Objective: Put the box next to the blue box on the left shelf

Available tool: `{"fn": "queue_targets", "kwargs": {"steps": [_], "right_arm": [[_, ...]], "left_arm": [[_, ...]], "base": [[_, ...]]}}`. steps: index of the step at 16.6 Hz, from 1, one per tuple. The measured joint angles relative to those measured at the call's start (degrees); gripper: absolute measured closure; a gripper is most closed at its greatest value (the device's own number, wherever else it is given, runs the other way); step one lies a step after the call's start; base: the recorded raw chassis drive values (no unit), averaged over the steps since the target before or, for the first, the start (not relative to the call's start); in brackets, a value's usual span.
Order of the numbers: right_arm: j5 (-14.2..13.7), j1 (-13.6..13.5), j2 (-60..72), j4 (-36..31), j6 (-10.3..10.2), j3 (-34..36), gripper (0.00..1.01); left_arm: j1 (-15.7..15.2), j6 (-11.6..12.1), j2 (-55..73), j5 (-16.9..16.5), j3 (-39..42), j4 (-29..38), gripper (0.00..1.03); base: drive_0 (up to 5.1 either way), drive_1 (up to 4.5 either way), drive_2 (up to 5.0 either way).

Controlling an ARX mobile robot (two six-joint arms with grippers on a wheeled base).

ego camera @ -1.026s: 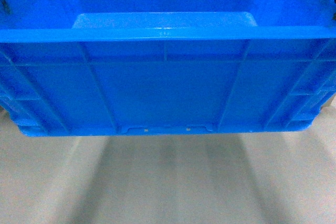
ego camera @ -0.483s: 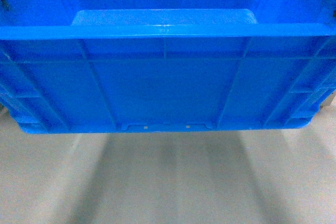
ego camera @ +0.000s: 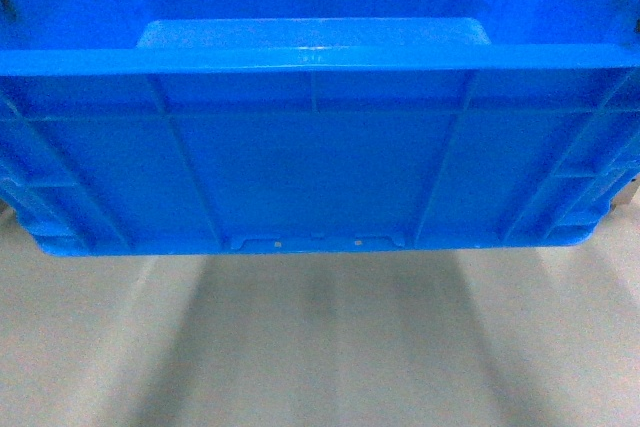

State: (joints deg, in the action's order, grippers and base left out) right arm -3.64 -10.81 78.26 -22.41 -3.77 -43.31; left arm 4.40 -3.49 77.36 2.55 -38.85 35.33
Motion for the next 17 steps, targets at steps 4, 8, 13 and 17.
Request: {"fn": "queue_targets", "kwargs": {"steps": [4, 8, 13, 17], "right_arm": [[0.0, 0.0, 0.0, 0.0, 0.0, 0.0, 0.92], [0.0, 0.0, 0.0, 0.1, 0.0, 0.0, 0.92], [0.0, 0.0, 0.0, 0.0, 0.2, 0.0, 0.92], [0.0, 0.0, 0.0, 0.2, 0.1, 0.0, 0.92]], "left_arm": [[0.0, 0.0, 0.0, 0.0, 0.0, 0.1, 0.94], [0.0, 0.0, 0.0, 0.0, 0.0, 0.0, 0.94], [0.0, 0.0, 0.0, 0.0, 0.0, 0.1, 0.94], [0.0, 0.0, 0.0, 0.0, 0.0, 0.1, 0.94]], "base": [[0.0, 4.35, -4.3], [0.1, 4.39, -4.3], [0.1, 4.46, -4.2], [0.0, 4.38, -4.3]]}}
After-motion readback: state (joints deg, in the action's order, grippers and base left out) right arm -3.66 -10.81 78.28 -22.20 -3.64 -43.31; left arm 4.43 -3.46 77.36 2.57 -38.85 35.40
